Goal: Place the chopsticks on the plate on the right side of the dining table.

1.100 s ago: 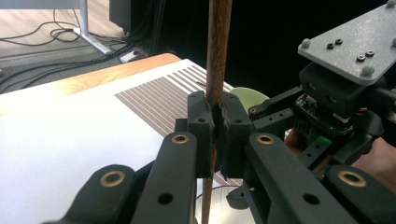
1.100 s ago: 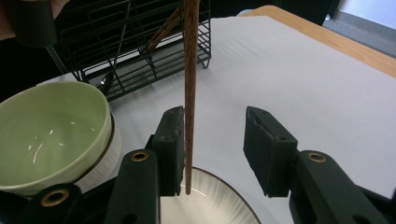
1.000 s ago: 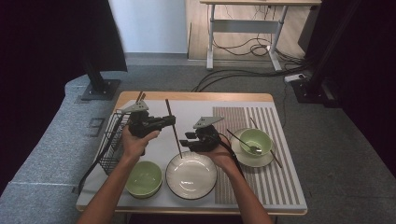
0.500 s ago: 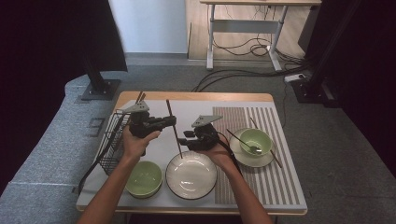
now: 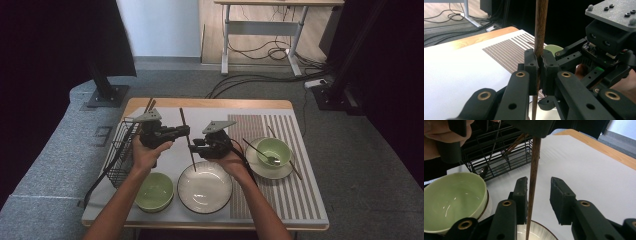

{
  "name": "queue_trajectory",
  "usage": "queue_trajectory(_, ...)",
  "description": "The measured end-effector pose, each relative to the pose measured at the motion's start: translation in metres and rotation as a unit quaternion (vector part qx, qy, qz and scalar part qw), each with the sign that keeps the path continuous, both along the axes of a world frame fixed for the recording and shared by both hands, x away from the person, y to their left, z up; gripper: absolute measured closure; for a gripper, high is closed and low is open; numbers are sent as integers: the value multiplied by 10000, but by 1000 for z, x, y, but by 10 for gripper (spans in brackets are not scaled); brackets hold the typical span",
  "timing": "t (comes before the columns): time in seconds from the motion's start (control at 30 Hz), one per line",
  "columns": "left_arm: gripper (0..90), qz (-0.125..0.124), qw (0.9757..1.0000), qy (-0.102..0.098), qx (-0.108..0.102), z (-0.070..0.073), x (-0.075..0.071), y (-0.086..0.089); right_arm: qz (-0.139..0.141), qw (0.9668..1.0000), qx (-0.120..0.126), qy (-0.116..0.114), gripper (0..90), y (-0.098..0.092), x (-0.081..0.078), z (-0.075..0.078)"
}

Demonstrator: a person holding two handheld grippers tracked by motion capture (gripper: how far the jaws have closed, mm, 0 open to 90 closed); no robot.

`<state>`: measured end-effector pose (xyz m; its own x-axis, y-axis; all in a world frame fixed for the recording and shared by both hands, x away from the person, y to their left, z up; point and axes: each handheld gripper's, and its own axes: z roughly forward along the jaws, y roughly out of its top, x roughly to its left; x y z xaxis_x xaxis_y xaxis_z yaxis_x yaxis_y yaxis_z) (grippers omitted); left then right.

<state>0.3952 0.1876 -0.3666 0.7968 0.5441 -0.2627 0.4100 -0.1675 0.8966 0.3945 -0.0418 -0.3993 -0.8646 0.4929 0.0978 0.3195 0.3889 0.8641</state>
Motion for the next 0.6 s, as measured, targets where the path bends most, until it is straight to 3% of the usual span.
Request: queue_trajectory(0.6,847,-110,9999,21,-1,1,0,-6,121,9998,134,77,829,3,2,4)
